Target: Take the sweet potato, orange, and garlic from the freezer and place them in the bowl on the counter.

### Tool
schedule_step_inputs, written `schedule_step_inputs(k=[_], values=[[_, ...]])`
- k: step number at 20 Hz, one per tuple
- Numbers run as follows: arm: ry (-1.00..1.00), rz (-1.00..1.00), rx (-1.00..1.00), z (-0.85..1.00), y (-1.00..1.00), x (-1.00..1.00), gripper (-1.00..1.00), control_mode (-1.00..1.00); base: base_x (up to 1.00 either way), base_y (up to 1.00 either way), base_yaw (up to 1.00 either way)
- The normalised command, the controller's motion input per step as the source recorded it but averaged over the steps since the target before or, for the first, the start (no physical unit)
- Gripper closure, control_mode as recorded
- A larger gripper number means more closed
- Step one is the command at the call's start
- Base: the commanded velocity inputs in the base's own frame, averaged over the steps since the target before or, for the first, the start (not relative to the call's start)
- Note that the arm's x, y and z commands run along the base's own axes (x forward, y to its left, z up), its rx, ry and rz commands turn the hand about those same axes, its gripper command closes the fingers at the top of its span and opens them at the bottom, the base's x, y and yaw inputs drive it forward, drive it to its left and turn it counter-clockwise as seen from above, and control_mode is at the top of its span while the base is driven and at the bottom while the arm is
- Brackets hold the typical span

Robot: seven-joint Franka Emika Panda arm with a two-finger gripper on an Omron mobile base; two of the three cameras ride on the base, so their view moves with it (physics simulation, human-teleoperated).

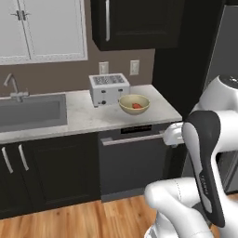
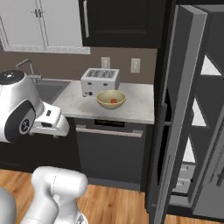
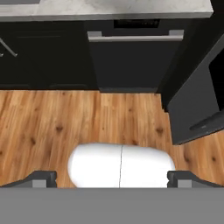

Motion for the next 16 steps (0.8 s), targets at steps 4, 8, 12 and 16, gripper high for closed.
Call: schedule_step_inputs(k=[4,8,12,16], values=[[0.0,0.0,0.0,0.0,0.0,0.0,-1.0,1.0,-0.83,0.29,0.0],[0.0,0.0,0.0,0.0,0.0,0.0,-1.0,1.0,-0.57,0.03,0.0],[0.0,0.0,0.0,0.0,0.0,0.0,-1.0,1.0,-0.67,-0.02,0.0],[0.0,0.0,0.0,0.0,0.0,0.0,-1.0,1.0,-0.42,-0.34,0.0]])
